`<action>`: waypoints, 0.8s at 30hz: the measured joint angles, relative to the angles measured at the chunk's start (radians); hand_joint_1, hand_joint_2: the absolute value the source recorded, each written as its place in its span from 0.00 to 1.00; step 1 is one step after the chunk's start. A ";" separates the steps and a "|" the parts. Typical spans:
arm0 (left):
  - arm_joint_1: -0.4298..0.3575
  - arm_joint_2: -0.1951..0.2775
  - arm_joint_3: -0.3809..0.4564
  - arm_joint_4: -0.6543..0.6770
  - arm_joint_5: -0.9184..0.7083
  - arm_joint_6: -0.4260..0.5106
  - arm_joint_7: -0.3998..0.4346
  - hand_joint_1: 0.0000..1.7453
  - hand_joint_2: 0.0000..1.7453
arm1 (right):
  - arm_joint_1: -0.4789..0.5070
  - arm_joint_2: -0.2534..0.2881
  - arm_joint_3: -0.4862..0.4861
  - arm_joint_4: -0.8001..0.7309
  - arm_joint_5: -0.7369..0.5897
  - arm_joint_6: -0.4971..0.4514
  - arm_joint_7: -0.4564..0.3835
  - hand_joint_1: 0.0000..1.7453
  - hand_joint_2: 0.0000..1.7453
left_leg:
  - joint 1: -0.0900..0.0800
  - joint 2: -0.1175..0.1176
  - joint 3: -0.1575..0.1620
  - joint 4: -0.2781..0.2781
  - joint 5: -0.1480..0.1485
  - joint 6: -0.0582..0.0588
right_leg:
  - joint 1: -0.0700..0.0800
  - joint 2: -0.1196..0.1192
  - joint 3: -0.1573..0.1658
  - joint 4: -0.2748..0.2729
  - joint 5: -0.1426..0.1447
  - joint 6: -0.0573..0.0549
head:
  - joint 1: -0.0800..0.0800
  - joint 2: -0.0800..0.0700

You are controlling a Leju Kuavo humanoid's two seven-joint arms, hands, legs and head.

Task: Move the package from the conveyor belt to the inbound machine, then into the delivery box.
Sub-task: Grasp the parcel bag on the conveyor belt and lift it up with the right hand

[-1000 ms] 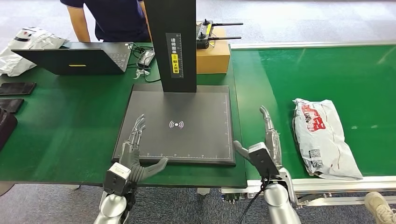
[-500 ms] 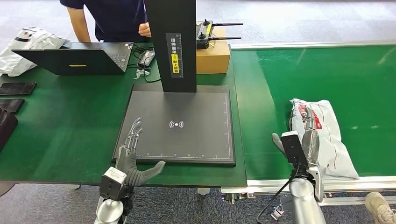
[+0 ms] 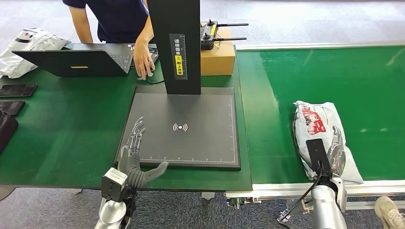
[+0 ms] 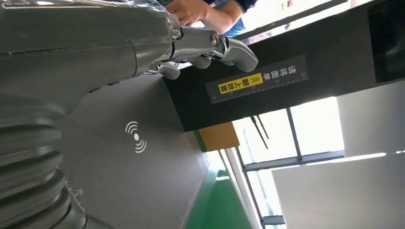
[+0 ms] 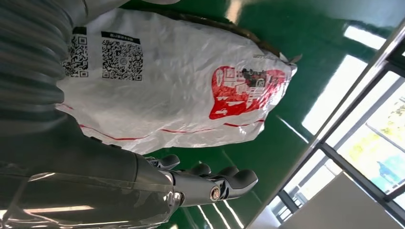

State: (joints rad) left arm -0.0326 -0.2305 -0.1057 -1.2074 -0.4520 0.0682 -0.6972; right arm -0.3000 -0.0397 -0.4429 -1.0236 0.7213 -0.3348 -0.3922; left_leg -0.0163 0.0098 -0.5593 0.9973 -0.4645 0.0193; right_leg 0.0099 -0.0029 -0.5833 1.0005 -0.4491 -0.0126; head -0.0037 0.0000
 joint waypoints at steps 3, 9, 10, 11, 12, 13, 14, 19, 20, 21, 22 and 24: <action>-0.013 -0.003 0.000 0.010 0.001 -0.007 0.000 0.00 1.00 | -0.019 -0.015 -0.013 0.052 0.022 -0.008 0.004 0.00 1.00 | 0.000 0.000 0.000 0.000 0.000 0.000 | 0.000 0.000 0.000 0.000 0.000 0.000 | 0.000 0.000; -0.048 -0.006 -0.004 0.036 0.010 -0.013 -0.003 0.00 1.00 | -0.059 -0.027 -0.016 0.164 0.070 -0.051 0.010 0.00 1.00 | 0.000 0.000 0.000 0.000 0.000 0.000 | 0.000 0.000 0.000 0.000 0.000 0.000 | 0.000 0.000; -0.053 -0.006 -0.006 0.040 0.012 -0.013 -0.003 0.00 1.00 | -0.062 -0.027 -0.016 0.178 0.072 -0.057 0.010 0.00 1.00 | 0.000 0.000 0.000 0.000 0.000 0.000 | 0.000 0.000 0.000 0.000 0.000 0.000 | 0.000 0.000; -0.057 -0.006 -0.009 0.044 0.014 -0.013 -0.003 0.00 1.00 | -0.064 -0.027 -0.016 0.190 0.073 -0.064 0.010 0.00 1.00 | 0.000 0.000 0.000 0.000 0.000 0.000 | 0.000 0.000 0.000 0.000 0.000 0.000 | 0.000 0.000; -0.060 -0.006 -0.012 0.047 0.017 -0.013 -0.004 0.00 1.00 | -0.066 -0.027 -0.016 0.201 0.073 -0.070 0.010 0.00 1.00 | 0.000 0.000 0.000 0.000 0.000 0.000 | 0.000 0.000 0.000 0.000 0.000 0.000 | 0.000 0.000; -0.065 -0.006 -0.015 0.051 0.019 -0.013 -0.004 0.00 1.00 | -0.069 -0.027 -0.017 0.212 0.073 -0.076 0.011 0.00 1.00 | 0.000 0.000 0.000 0.000 0.000 0.000 | 0.000 0.000 0.000 0.000 0.000 0.000 | 0.000 0.000; -0.071 -0.006 -0.018 0.055 0.022 -0.013 -0.004 0.00 1.00 | -0.071 -0.027 -0.018 0.224 0.073 -0.083 0.013 0.00 1.00 | 0.000 0.000 0.000 0.000 0.000 0.000 | 0.000 0.000 0.000 0.000 0.000 0.000 | 0.000 0.000; -0.102 -0.006 -0.030 0.078 0.037 -0.005 -0.004 0.00 1.00 | -0.091 -0.029 -0.021 0.295 0.101 -0.115 0.049 0.00 1.00 | 0.000 0.000 0.000 0.000 0.000 0.000 | 0.000 0.000 0.000 0.000 0.000 0.000 | 0.000 0.000; -0.107 -0.006 -0.032 0.083 0.041 -0.003 -0.004 0.00 1.00 | -0.098 -0.031 -0.023 0.317 0.105 -0.117 0.058 0.00 1.00 | 0.000 0.000 0.000 0.000 0.000 0.000 | 0.000 0.000 0.000 0.000 0.000 0.000 | 0.000 0.000; -0.111 -0.006 -0.034 0.088 0.046 -0.001 -0.004 0.00 1.00 | -0.105 -0.033 -0.025 0.341 0.110 -0.118 0.066 0.00 1.00 | 0.000 0.000 0.000 0.000 0.000 0.000 | 0.000 0.000 0.000 0.000 0.000 0.000 | 0.000 0.000; -0.114 -0.006 -0.036 0.093 0.052 0.002 -0.004 0.00 1.00 | -0.111 -0.035 -0.028 0.365 0.115 -0.122 0.074 0.00 1.00 | 0.000 0.000 0.000 0.000 0.000 0.000 | 0.000 0.000 0.000 0.000 0.000 0.000 | 0.000 0.000; -0.117 -0.006 -0.037 0.099 0.060 0.008 -0.004 0.00 1.00 | -0.121 -0.040 -0.033 0.407 0.126 -0.137 0.089 0.00 1.00 | 0.000 0.000 0.000 0.000 0.000 0.000 | 0.000 0.000 0.000 0.000 0.000 0.000 | 0.000 0.000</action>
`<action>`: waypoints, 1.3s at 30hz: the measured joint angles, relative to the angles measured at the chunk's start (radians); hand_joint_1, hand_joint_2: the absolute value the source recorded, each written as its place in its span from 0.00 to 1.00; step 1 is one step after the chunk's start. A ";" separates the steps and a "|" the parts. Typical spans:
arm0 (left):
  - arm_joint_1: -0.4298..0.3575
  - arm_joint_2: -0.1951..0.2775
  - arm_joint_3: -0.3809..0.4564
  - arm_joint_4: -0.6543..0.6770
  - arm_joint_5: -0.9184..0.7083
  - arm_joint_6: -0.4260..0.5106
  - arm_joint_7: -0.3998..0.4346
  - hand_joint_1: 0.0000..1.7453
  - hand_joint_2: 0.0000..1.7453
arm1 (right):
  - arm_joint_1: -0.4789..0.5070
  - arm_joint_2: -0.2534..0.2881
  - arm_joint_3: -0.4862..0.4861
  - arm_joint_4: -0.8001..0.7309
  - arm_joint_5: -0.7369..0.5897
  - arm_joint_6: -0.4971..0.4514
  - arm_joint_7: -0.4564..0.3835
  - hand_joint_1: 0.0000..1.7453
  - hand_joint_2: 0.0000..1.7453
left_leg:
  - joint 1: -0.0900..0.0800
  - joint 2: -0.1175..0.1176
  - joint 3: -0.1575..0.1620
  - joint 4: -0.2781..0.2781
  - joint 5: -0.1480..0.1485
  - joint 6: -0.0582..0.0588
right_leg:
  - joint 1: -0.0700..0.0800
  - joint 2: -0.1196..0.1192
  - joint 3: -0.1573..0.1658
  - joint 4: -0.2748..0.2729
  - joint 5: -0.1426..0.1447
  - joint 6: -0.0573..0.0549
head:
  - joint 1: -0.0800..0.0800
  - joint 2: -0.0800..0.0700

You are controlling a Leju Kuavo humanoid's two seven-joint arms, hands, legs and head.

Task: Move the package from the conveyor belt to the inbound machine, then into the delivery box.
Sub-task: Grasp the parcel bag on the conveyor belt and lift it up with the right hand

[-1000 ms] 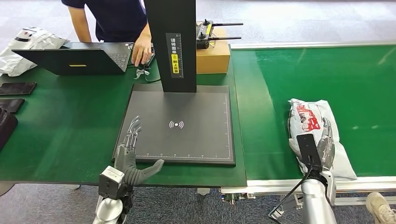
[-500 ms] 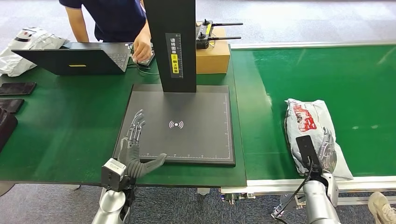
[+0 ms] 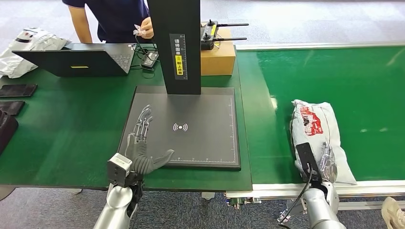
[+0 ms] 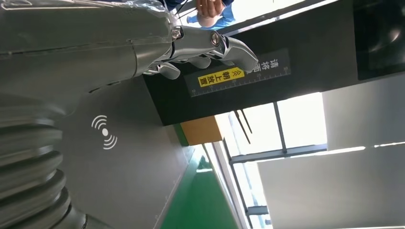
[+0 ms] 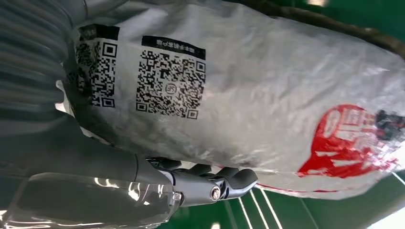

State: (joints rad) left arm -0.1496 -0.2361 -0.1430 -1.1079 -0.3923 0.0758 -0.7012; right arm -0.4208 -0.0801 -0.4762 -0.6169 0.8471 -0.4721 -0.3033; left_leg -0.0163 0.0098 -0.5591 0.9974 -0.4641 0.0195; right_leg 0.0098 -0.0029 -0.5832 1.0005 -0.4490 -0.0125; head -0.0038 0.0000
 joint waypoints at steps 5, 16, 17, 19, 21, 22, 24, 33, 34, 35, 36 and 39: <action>-0.001 0.000 -0.002 0.015 0.005 0.003 0.000 0.00 1.00 | -0.014 -0.013 -0.008 0.077 0.033 -0.054 0.052 0.00 1.00 | 0.000 0.000 0.000 0.000 0.000 0.000 | 0.000 0.000 0.000 0.000 0.000 0.000 | 0.000 0.000; -0.009 0.000 -0.003 0.035 -0.003 0.003 0.000 0.00 1.00 | -0.051 -0.025 -0.030 0.146 0.077 -0.046 0.162 0.97 1.00 | 0.000 -0.001 0.005 0.000 0.000 0.002 | 0.000 -0.002 0.007 -0.001 0.000 0.002 | 0.000 0.000; -0.010 0.000 -0.003 0.035 -0.005 0.004 0.000 0.00 1.00 | -0.053 -0.025 -0.030 0.150 0.079 -0.041 0.162 0.97 1.00 | 0.000 -0.001 0.005 0.000 0.001 0.002 | 0.000 -0.002 0.008 -0.002 0.001 0.003 | 0.000 0.000; -0.009 0.000 -0.003 0.035 -0.006 0.005 0.000 0.00 1.00 | -0.056 -0.025 -0.030 0.154 0.087 -0.037 0.160 0.99 1.00 | 0.000 -0.002 0.005 0.000 0.001 0.003 | 0.000 -0.002 0.008 -0.002 0.001 0.004 | 0.000 0.000; -0.009 0.000 -0.003 0.035 -0.008 0.006 0.001 0.00 1.00 | -0.059 -0.026 -0.030 0.157 0.092 -0.036 0.156 0.99 1.00 | 0.000 -0.001 0.005 0.000 0.001 0.003 | 0.000 -0.002 0.008 -0.002 0.002 0.004 | 0.000 0.000; -0.008 0.000 -0.003 0.035 -0.008 0.006 0.001 0.00 1.00 | -0.060 -0.026 -0.031 0.158 0.093 -0.036 0.152 1.00 1.00 | 0.000 -0.001 0.005 0.000 0.001 0.003 | 0.000 -0.002 0.008 -0.003 0.002 0.005 | 0.000 0.000; -0.007 0.000 -0.003 0.035 -0.009 0.006 0.002 0.00 1.00 | -0.062 -0.028 -0.031 0.158 0.093 -0.037 0.144 1.00 1.00 | 0.000 -0.001 0.005 0.000 0.001 0.003 | 0.000 -0.002 0.008 -0.003 0.002 0.005 | 0.000 0.000; -0.005 0.000 -0.003 0.035 -0.017 0.005 0.004 0.00 1.00 | -0.065 -0.028 -0.035 0.158 0.083 -0.058 0.061 1.00 1.00 | 0.000 -0.001 0.006 0.000 0.001 0.003 | 0.000 -0.002 0.008 -0.003 0.002 0.005 | 0.000 0.000; -0.005 0.000 -0.003 0.035 -0.018 0.005 0.004 0.00 1.00 | -0.065 -0.028 -0.035 0.158 0.080 -0.064 0.049 1.00 1.00 | 0.000 -0.001 0.005 0.000 0.001 0.003 | 0.000 -0.002 0.008 -0.003 0.002 0.005 | 0.000 0.000; -0.005 0.000 -0.003 0.035 -0.018 0.005 0.004 0.00 1.00 | -0.064 -0.028 -0.035 0.157 0.078 -0.074 0.037 1.00 1.00 | 0.000 -0.001 0.005 0.000 0.001 0.003 | 0.000 -0.001 0.008 -0.003 0.002 0.005 | 0.000 0.000; -0.005 0.000 -0.002 0.035 -0.019 0.006 0.003 0.00 1.00 | -0.063 -0.027 -0.035 0.156 0.078 -0.086 0.026 1.00 1.00 | 0.000 -0.001 0.005 0.000 0.001 0.003 | 0.000 -0.002 0.008 -0.003 0.002 0.005 | 0.000 0.000; -0.004 0.000 -0.002 0.035 -0.019 0.008 0.001 0.00 1.00 | -0.056 -0.018 -0.035 0.148 0.087 -0.126 0.001 1.00 1.00 | 0.000 -0.001 0.005 0.000 0.001 0.003 | 0.000 -0.002 0.007 -0.003 0.002 0.005 | 0.000 0.000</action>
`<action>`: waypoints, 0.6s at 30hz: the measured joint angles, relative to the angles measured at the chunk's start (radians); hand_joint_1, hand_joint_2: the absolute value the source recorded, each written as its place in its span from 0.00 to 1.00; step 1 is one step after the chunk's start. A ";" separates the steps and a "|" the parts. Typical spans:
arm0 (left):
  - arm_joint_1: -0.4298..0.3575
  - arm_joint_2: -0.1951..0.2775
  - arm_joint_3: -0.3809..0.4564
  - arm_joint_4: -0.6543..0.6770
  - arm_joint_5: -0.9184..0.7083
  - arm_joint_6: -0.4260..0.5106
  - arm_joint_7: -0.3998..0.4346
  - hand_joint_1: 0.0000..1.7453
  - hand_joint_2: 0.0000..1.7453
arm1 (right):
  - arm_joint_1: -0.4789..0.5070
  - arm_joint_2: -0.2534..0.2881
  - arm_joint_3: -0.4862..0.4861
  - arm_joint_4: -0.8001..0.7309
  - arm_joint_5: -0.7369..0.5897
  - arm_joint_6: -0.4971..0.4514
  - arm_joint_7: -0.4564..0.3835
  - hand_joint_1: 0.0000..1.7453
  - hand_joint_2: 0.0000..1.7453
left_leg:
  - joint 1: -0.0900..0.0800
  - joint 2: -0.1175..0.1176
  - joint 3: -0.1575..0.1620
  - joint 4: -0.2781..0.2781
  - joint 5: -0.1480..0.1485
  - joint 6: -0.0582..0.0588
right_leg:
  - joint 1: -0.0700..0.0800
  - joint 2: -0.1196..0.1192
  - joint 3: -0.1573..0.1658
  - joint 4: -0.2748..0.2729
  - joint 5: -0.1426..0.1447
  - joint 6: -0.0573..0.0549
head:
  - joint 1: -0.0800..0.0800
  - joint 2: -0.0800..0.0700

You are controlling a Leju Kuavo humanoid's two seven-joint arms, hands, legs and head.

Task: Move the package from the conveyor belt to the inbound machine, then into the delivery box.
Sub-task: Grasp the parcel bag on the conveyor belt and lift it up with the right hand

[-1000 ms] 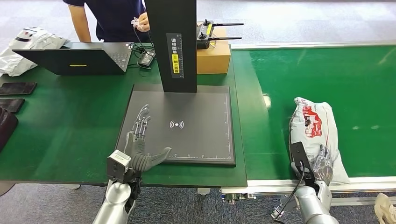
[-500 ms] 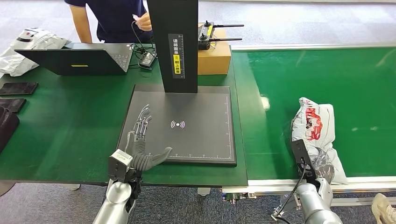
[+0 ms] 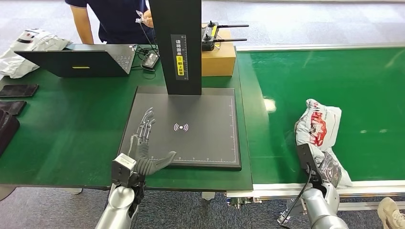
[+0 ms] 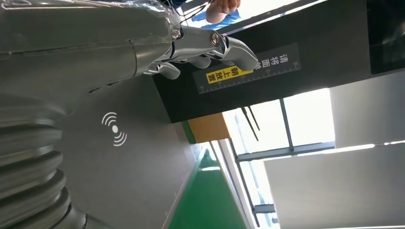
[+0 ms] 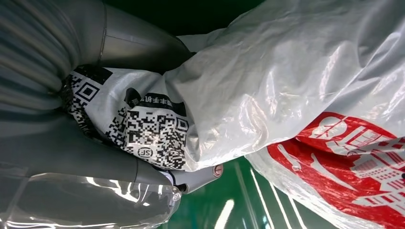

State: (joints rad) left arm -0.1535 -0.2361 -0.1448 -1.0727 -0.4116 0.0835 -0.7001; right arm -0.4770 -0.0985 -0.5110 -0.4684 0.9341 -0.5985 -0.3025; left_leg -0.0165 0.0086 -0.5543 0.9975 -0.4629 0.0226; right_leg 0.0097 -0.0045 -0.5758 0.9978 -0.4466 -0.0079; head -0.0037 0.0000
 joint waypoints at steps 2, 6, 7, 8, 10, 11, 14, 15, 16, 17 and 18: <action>0.002 0.000 0.001 0.000 0.000 0.002 0.000 0.00 1.00 | 0.005 0.008 0.002 -0.011 0.002 -0.016 -0.014 1.00 1.00 | 0.000 0.000 0.000 0.000 0.000 0.000 | 0.000 0.000 0.000 0.000 0.000 0.000 | 0.000 0.000; 0.009 0.000 0.003 0.000 0.000 0.010 -0.001 0.00 1.00 | 0.022 0.033 0.019 -0.063 -0.013 -0.040 -0.053 1.00 1.00 | 0.000 0.000 -0.001 0.000 0.000 0.000 | 0.000 0.000 -0.001 0.000 0.000 0.000 | 0.000 0.000; 0.010 0.000 0.003 0.000 0.000 0.013 -0.001 0.00 1.00 | 0.028 0.041 0.028 -0.085 -0.018 -0.047 -0.061 1.00 1.00 | 0.000 0.000 -0.001 0.000 0.000 0.000 | 0.000 0.000 -0.001 0.000 0.000 0.000 | 0.000 0.000; 0.013 0.000 0.004 0.000 0.000 0.015 -0.001 0.00 1.00 | 0.036 0.051 0.041 -0.113 -0.024 -0.055 -0.066 1.00 1.00 | 0.000 0.000 -0.001 0.000 0.000 0.000 | 0.000 0.000 -0.001 0.000 0.000 0.000 | 0.000 0.000; 0.017 0.000 0.006 0.000 0.000 0.017 -0.001 0.00 1.00 | 0.053 0.069 0.071 -0.177 -0.030 -0.069 -0.070 1.00 1.00 | 0.000 0.000 -0.002 0.000 0.000 0.000 | 0.000 0.000 -0.002 0.000 0.000 0.000 | 0.000 0.000; 0.019 0.000 0.006 0.000 -0.001 0.017 -0.001 0.00 1.00 | 0.062 0.078 0.088 -0.211 -0.032 -0.073 -0.070 1.00 1.00 | 0.000 0.000 -0.002 0.000 0.000 0.000 | 0.000 0.000 -0.002 0.000 0.000 0.000 | 0.000 0.000; 0.024 0.000 0.009 0.000 0.000 0.024 -0.002 0.00 1.00 | 0.098 0.106 0.144 -0.321 -0.030 -0.075 -0.072 1.00 1.00 | 0.000 0.000 -0.002 0.000 0.000 0.000 | 0.000 0.000 -0.002 0.000 0.000 0.000 | 0.000 0.000; 0.025 0.000 0.010 0.000 0.001 0.028 -0.002 0.00 1.00 | 0.110 0.116 0.165 -0.360 -0.025 -0.074 -0.073 1.00 1.00 | 0.000 0.000 -0.002 0.000 0.000 0.000 | 0.000 0.000 -0.002 0.000 0.000 0.000 | 0.000 0.000; 0.026 0.000 0.010 0.000 0.002 0.033 -0.002 0.00 1.00 | 0.122 0.125 0.185 -0.396 -0.020 -0.074 -0.072 1.00 1.00 | 0.000 0.000 -0.002 0.000 0.000 0.000 | 0.000 0.000 -0.002 0.000 0.000 0.000 | 0.000 0.000; 0.027 0.000 0.011 0.000 0.004 0.039 -0.002 0.00 1.00 | 0.132 0.133 0.206 -0.428 -0.014 -0.073 -0.071 1.00 1.00 | 0.000 0.000 -0.003 0.000 0.000 0.000 | 0.000 0.000 -0.003 0.000 0.000 0.000 | 0.000 0.000; 0.028 0.001 0.012 0.000 0.007 0.044 -0.002 0.00 1.00 | 0.139 0.141 0.227 -0.458 -0.007 -0.072 -0.070 1.00 1.00 | 0.000 0.000 -0.003 0.000 0.000 0.000 | 0.000 0.000 -0.003 0.000 0.000 0.000 | 0.000 0.000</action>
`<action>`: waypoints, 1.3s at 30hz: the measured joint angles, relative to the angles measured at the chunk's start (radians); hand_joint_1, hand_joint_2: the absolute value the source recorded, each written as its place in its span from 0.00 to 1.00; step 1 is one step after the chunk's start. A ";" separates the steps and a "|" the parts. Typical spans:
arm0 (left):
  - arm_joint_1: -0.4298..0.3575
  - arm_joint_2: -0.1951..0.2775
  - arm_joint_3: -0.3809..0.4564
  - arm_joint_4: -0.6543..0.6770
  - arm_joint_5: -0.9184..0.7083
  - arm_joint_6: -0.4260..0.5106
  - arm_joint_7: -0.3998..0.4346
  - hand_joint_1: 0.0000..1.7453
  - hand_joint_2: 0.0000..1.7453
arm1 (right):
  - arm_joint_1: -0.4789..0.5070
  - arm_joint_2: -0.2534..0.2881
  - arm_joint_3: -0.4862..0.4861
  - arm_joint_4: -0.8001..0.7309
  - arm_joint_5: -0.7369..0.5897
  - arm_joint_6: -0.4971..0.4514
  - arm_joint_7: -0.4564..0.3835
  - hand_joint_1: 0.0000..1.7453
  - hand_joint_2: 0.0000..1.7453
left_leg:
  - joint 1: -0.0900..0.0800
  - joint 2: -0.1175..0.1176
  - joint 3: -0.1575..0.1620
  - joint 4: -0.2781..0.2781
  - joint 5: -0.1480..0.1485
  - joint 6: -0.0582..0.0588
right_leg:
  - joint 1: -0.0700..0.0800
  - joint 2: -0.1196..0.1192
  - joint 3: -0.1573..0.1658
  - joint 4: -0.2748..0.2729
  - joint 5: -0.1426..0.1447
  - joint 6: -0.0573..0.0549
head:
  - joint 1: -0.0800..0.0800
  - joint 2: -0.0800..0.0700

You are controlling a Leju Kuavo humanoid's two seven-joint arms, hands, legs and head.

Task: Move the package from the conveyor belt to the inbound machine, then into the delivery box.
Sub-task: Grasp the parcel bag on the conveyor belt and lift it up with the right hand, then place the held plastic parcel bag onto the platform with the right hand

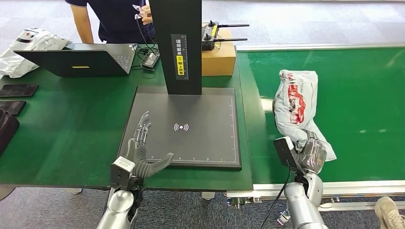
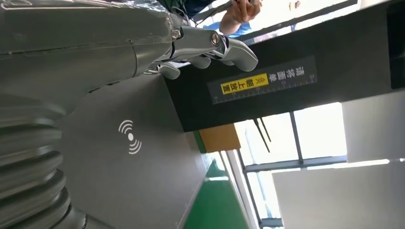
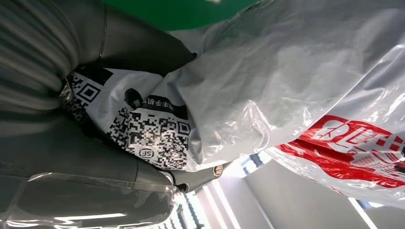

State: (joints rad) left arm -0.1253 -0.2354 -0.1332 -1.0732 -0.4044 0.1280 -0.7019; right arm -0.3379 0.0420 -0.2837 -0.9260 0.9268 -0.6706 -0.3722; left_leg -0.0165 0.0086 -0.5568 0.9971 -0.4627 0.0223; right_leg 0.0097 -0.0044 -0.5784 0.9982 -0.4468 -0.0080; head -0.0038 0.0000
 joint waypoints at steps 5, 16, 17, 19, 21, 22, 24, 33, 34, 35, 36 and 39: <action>0.015 0.005 0.003 -0.011 0.016 0.028 0.000 0.00 1.00 | 0.011 0.029 0.116 -0.106 0.025 0.005 0.001 1.00 1.00 | 0.000 0.000 0.000 0.000 0.000 0.000 | 0.000 0.000 0.000 0.000 0.000 0.000 | 0.000 0.000; 0.038 0.012 0.006 -0.032 0.019 0.039 0.000 0.00 1.00 | 0.005 0.061 0.313 -0.195 0.102 0.039 0.025 0.99 1.00 | 0.000 0.000 -0.001 0.000 0.000 0.000 | 0.000 0.000 -0.001 0.000 0.000 0.000 | 0.000 0.000; 0.039 0.013 0.006 -0.034 0.022 0.041 0.000 0.00 1.00 | -0.001 0.062 0.328 -0.192 0.103 0.040 0.024 0.99 1.00 | 0.000 0.000 -0.001 0.000 0.000 0.000 | 0.000 0.000 -0.001 0.000 0.000 0.000 | 0.000 0.000; 0.042 0.015 0.004 -0.038 0.031 0.044 0.000 0.00 1.00 | -0.014 0.063 0.363 -0.179 0.109 0.036 0.017 0.97 1.00 | 0.000 0.000 -0.001 0.000 0.000 0.000 | 0.000 0.000 -0.001 0.000 0.000 0.000 | 0.000 0.000; 0.043 0.018 -0.002 -0.041 0.037 0.045 0.000 0.00 1.00 | -0.026 0.065 0.396 -0.162 0.119 0.029 0.012 0.98 1.00 | 0.000 0.000 -0.001 0.000 0.001 0.000 | 0.000 0.000 -0.001 0.000 0.000 0.000 | 0.000 0.000; 0.043 0.019 -0.005 -0.041 0.038 0.045 0.000 0.00 1.00 | -0.030 0.065 0.411 -0.155 0.125 0.025 0.012 0.98 1.00 | 0.000 0.000 -0.001 0.000 0.001 0.000 | 0.000 0.000 -0.001 0.000 0.000 0.000 | 0.000 0.000; 0.043 0.020 -0.011 -0.041 0.039 0.045 0.000 0.00 1.00 | -0.036 0.066 0.442 -0.141 0.135 0.020 0.012 0.98 1.00 | 0.000 0.000 -0.001 0.000 0.001 0.000 | 0.000 0.000 -0.001 0.000 0.000 0.000 | 0.000 0.000; 0.040 0.021 -0.014 -0.041 0.027 0.036 0.000 0.00 1.00 | -0.079 0.072 0.578 -0.049 0.138 -0.004 -0.012 0.94 1.00 | 0.000 0.000 -0.001 0.000 0.001 0.000 | 0.000 0.000 -0.001 0.000 0.000 0.000 | 0.000 0.000; 0.040 0.021 -0.014 -0.041 0.026 0.036 0.000 0.00 1.00 | -0.085 0.073 0.591 -0.035 0.127 -0.009 -0.023 0.91 1.00 | 0.000 0.000 -0.001 0.000 0.001 0.000 | 0.000 0.000 -0.001 0.000 0.000 0.000 | 0.000 0.000; 0.038 0.021 -0.014 -0.040 0.027 0.036 0.000 0.00 1.00 | -0.092 0.073 0.603 -0.021 0.115 -0.012 -0.036 0.89 1.00 | 0.000 0.000 -0.001 0.000 0.001 0.000 | 0.000 0.000 -0.001 0.000 0.000 0.000 | 0.000 0.000; 0.035 0.022 -0.015 -0.040 0.030 0.037 0.000 0.00 1.00 | -0.099 0.074 0.616 -0.007 0.103 -0.015 -0.051 0.88 1.00 | 0.000 0.000 -0.001 0.000 0.001 0.000 | 0.000 0.000 -0.001 0.000 0.000 0.000 | 0.000 0.000; 0.028 0.025 -0.022 -0.039 0.044 0.043 0.000 0.00 1.00 | -0.116 0.078 0.654 0.031 0.089 -0.018 -0.083 0.89 1.00 | 0.000 0.000 -0.001 0.000 0.001 0.000 | 0.000 0.000 -0.001 0.000 0.000 0.000 | 0.000 0.000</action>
State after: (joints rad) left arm -0.0971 -0.2102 -0.1554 -1.1122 -0.3599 0.1709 -0.7023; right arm -0.4534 0.1205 0.3700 -0.8954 1.0154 -0.6882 -0.4556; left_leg -0.0164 0.0086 -0.5579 0.9970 -0.4620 0.0222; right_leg 0.0097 -0.0045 -0.5793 0.9986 -0.4468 -0.0081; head -0.0037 0.0000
